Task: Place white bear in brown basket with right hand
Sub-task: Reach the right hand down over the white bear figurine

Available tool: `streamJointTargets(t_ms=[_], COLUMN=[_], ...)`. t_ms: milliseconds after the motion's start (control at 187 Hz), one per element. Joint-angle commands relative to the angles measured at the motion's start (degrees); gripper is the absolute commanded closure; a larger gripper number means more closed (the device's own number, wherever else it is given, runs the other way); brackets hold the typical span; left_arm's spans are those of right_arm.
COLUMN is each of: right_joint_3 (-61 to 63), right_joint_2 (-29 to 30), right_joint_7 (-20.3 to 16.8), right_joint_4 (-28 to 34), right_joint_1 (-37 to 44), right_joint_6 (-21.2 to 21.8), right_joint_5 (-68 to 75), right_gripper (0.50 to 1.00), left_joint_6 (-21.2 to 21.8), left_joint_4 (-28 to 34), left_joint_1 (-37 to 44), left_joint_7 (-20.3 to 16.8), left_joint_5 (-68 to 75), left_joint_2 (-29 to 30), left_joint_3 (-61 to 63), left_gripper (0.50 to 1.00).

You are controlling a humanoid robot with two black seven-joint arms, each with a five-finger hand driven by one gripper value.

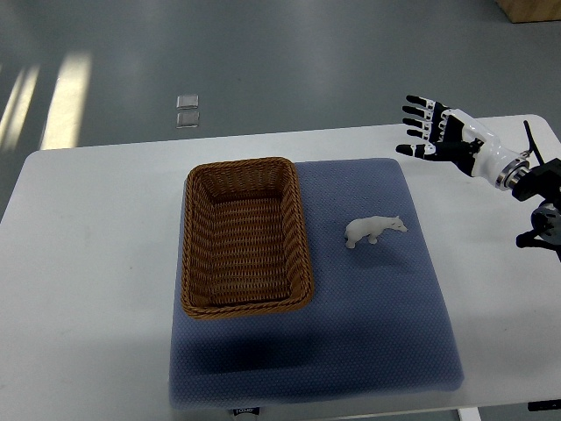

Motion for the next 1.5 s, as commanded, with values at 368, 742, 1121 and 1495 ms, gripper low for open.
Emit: streamJointTargets(t_ms=[368, 742, 1121, 1495], right_joint_3=[-13.0, -21.61, -24.51, -27.24], right_joint_2=[-11.26, -11.61, -9.5, -9.5], right_joint_7=[0.32, 0.23, -0.03, -0.03], right_joint_4=[17.53, 20.08, 18.85, 14.81], right_joint_1=[0.2, 0.99, 1.26, 4.16], right_joint_6=[3.84, 3.05, -0.64, -1.44], right_joint_5=[-19.12, -28.0, -32.13, -33.54], right_gripper=[0.554, 0.556, 0.591, 0.634], left_joint_6=[0.0, 0.0, 0.0, 0.0], left_joint_4=[0.0, 0.0, 0.0, 0.0], left_joint_1=[-0.03, -0.03, -0.03, 0.06], left_joint_7=[0.0, 0.0, 0.0, 0.0], left_joint_5=[0.0, 0.0, 0.0, 0.0], left_joint_2=[0.0, 0.0, 0.0, 0.0], left_joint_3=[0.0, 0.0, 0.0, 0.0], left_gripper=[0.5, 0.5, 0.5, 0.5])
